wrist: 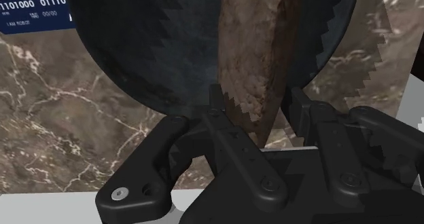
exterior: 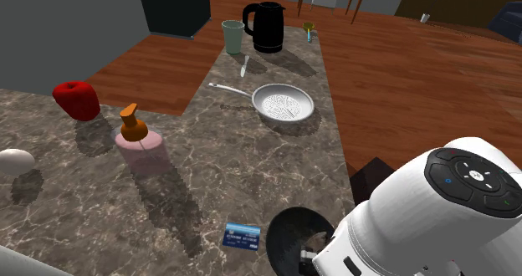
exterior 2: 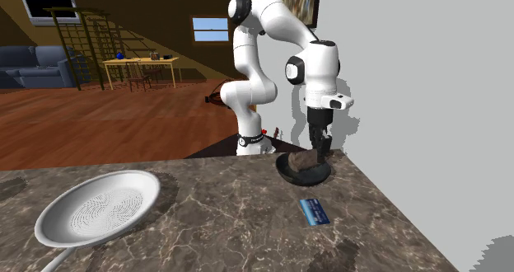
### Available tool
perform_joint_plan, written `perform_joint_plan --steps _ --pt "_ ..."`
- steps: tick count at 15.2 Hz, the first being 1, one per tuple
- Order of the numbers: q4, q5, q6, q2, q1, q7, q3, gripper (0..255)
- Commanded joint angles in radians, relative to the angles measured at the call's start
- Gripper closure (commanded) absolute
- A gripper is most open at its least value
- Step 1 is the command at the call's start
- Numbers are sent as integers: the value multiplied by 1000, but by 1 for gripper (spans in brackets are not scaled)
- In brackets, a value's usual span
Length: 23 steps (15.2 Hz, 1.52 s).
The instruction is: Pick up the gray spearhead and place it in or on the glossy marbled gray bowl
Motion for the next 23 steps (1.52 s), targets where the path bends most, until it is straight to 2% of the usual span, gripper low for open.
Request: perform_joint_plan --steps 1,4,23 --pt "0 0 0 0 0 0 0 255" --pt "-1 0 0 0 0 0 0 255" --pt "172 -26 -301 -129 -2 -1 -59 255"
